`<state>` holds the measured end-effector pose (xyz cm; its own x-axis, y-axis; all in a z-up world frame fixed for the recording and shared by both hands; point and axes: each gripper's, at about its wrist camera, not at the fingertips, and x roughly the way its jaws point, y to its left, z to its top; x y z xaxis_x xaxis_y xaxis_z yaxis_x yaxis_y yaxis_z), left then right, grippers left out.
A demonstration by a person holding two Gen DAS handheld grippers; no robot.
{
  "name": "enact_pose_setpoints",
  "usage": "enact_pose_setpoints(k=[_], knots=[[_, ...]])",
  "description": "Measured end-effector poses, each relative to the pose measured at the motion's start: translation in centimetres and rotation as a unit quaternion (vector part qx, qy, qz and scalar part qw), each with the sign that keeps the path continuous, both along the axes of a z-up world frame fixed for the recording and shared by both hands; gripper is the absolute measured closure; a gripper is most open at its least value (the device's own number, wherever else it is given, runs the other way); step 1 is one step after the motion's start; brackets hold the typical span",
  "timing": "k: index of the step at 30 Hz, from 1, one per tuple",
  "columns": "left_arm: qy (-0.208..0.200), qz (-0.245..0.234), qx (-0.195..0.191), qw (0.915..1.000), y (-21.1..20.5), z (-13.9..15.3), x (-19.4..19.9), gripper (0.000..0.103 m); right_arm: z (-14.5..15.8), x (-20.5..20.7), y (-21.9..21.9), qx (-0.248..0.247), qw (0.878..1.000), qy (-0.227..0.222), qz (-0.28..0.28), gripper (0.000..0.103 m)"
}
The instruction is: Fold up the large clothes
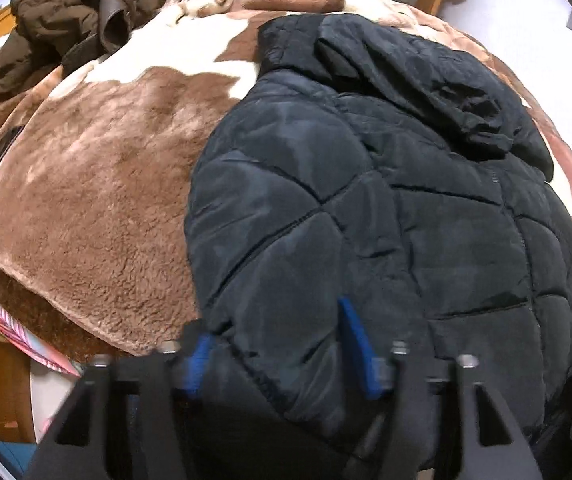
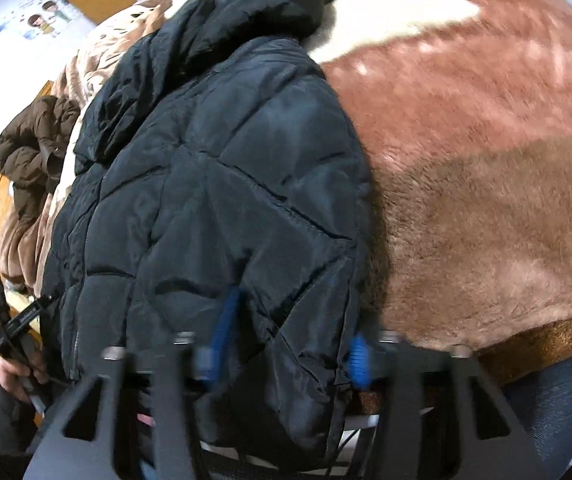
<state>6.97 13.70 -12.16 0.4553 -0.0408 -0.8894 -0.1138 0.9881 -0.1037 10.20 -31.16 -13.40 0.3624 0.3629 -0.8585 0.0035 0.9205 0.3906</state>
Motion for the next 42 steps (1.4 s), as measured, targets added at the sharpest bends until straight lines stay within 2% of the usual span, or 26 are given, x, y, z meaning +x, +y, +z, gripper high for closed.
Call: enact_pose_setpoints(k=[1,2,3,7,10,14,17,21,24,27,34,39,42], knots=[[-0.006,-0.006,0.003,1.0000,-0.2,0.5,-0.1,0.069,0.4,-0.1,0.2,0.000,1.000,-0.005,0.003,0.085],[-0.012,-0.008,-0.002,0.9999,-0.2,1.2,-0.2,0.079,1.1,-0.1,0.4,0.002,1.000,-0.011,0.005,0.087],[-0.021,-0.009,-0.012,0.9997,-0.1,2.0,-0.3,0.083,2.1,-0.1,0.4,0.007,1.000,-0.021,0.007,0.089],[-0.080,-0.017,-0.048,0.9955,0.7,6.8,-0.1,0.085,6.5,-0.1,0.0,0.037,0.997,-0.073,0.015,0.090],[-0.120,-0.015,-0.059,0.9909,1.4,10.2,0.3,0.086,10.6,-0.2,-0.6,0.047,0.992,-0.120,0.015,0.091],[-0.153,-0.004,-0.088,0.9843,2.8,12.9,-0.3,0.086,13.4,-1.6,-0.6,0.053,0.987,-0.149,0.019,0.091],[-0.166,-0.003,-0.103,0.9807,3.4,13.5,-2.6,0.086,13.7,-3.8,-0.8,0.051,0.987,-0.152,0.025,0.091],[-0.145,0.008,-0.137,0.9798,3.9,11.9,-4.7,0.086,12.3,-5.8,-1.8,0.077,0.988,-0.131,0.004,0.091],[-0.140,0.011,-0.144,0.9795,3.7,11.6,-5.2,0.086,12.0,-5.9,-1.9,0.079,0.989,-0.122,0.004,0.091],[-0.148,0.014,-0.155,0.9768,3.9,11.9,-4.9,0.086,12.7,-5.0,-2.0,0.092,0.987,-0.130,0.001,0.091],[-0.176,0.020,-0.164,0.9705,4.9,15.0,0.6,0.086,15.8,0.2,-2.8,0.125,0.978,-0.165,-0.018,0.090],[-0.180,0.034,-0.166,0.9689,5.3,16.4,7.4,0.086,17.7,7.3,-2.3,0.109,0.979,-0.170,-0.034,0.090],[-0.169,0.041,-0.157,0.9722,5.1,16.0,12.2,0.085,17.6,12.3,-1.8,0.098,0.982,-0.156,-0.041,0.090]])
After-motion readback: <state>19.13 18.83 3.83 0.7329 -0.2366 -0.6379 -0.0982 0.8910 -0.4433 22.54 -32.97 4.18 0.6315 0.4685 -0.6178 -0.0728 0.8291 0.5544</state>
